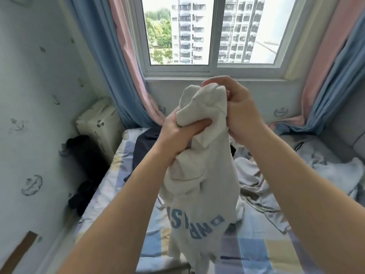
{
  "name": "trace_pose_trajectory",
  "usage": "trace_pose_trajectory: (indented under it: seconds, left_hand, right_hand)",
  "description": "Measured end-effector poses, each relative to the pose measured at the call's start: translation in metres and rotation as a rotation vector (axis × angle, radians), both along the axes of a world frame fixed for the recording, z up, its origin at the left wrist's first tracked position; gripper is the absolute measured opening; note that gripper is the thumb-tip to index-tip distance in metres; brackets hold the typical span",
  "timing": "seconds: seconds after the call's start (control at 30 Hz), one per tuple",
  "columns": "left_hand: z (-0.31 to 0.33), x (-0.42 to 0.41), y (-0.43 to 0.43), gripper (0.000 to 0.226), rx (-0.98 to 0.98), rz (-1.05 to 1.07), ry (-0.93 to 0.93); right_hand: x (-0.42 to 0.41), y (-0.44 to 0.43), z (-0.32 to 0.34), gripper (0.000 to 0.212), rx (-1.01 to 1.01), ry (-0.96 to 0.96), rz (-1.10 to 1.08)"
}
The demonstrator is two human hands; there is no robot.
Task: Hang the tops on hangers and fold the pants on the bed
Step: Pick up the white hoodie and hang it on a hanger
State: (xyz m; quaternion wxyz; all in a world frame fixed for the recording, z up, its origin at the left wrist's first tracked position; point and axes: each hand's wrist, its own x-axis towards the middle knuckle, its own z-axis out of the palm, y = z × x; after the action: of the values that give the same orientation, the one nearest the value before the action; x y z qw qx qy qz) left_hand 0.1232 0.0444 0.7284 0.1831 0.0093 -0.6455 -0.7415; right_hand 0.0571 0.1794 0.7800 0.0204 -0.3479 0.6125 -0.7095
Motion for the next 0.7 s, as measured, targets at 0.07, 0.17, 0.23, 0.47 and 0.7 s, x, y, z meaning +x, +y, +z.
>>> trace_pose_trajectory:
  seconds: [0.07,0.17,0.23,0.47,0.7]
  left_hand:
    - [0.019,-0.004,-0.006,0.041,0.01,0.12,0.024]
    - [0.029,-0.004,-0.014,0.038,0.001,0.26,-0.019]
    - [0.025,0.002,-0.017,0.032,-0.039,0.285,-0.07]
    - [-0.028,0.026,-0.001,0.027,0.162,0.173,-0.276]
    - [-0.094,0.054,-0.024,0.039,-0.083,0.196,-0.561]
  right_hand:
    - [-0.003,-0.004,0.018,0.03,0.012,0.042,-0.1]
    - [0.002,0.01,0.02,0.036,0.049,0.168,-0.15]
    - [0.011,0.02,0.003,0.055,0.15,0.172,-0.038]
    - [0.027,0.012,-0.089,0.009,0.508,0.095,-0.138]
    - [0.036,0.023,-0.137,0.016,0.502,-0.147,-0.167]
